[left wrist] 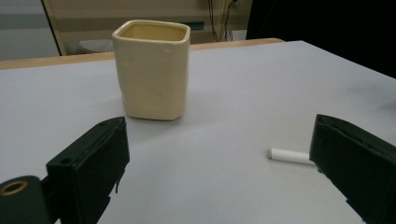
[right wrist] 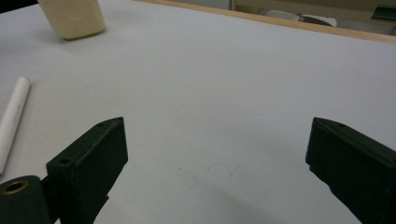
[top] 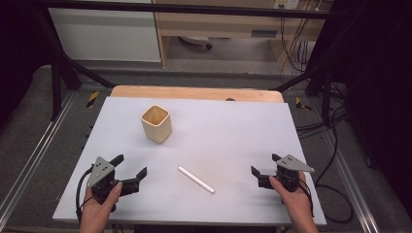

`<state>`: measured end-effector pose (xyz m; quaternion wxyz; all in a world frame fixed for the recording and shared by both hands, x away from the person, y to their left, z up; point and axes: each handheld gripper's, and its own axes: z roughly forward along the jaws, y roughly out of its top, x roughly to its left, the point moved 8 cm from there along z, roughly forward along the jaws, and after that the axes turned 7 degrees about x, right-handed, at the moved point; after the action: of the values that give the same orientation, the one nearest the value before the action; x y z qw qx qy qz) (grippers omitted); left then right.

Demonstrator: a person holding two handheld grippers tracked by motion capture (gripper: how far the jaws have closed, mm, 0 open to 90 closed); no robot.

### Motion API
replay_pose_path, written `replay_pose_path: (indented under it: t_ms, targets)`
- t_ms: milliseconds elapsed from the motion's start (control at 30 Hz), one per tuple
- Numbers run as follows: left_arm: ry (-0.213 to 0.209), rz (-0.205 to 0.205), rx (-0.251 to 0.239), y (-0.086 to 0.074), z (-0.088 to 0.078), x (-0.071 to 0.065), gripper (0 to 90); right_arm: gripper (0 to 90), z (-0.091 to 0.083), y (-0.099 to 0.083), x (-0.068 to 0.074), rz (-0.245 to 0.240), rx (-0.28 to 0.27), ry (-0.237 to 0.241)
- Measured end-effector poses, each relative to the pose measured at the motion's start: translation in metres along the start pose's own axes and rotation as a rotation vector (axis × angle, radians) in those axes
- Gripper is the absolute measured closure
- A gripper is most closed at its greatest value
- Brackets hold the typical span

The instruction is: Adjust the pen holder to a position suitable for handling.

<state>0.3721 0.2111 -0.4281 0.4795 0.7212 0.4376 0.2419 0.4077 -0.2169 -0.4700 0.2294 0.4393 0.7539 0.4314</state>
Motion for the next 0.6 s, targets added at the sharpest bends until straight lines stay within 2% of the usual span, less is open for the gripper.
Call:
replay_pose_path:
  t_ms: [67,167,267,367,433,600]
  targets:
    - [0.000,0.002,-0.001,0.000,0.000,0.000,5.0,6.7,0.000,0.001,0.003,-0.019,-0.001,0.003]
    - [0.002,0.000,-0.004,0.001,-0.001,0.000,4.9,6.6,0.000,0.003,0.005,-0.019,-0.002,0.009]
    - [0.005,-0.006,-0.008,0.001,-0.001,0.001,4.8,5.6,-0.001,0.006,0.008,-0.041,-0.022,-0.004]
    - [0.009,-0.014,-0.009,0.001,-0.002,0.003,4.7,5.5,-0.002,0.008,0.009,-0.038,-0.032,0.004]
    - [0.013,-0.016,-0.008,0.001,-0.002,0.003,4.7,5.5,-0.003,0.010,0.013,-0.045,-0.039,0.012]
    - [0.018,-0.017,-0.005,0.001,-0.002,0.004,4.7,5.5,-0.001,0.012,0.026,-0.065,-0.013,0.052]
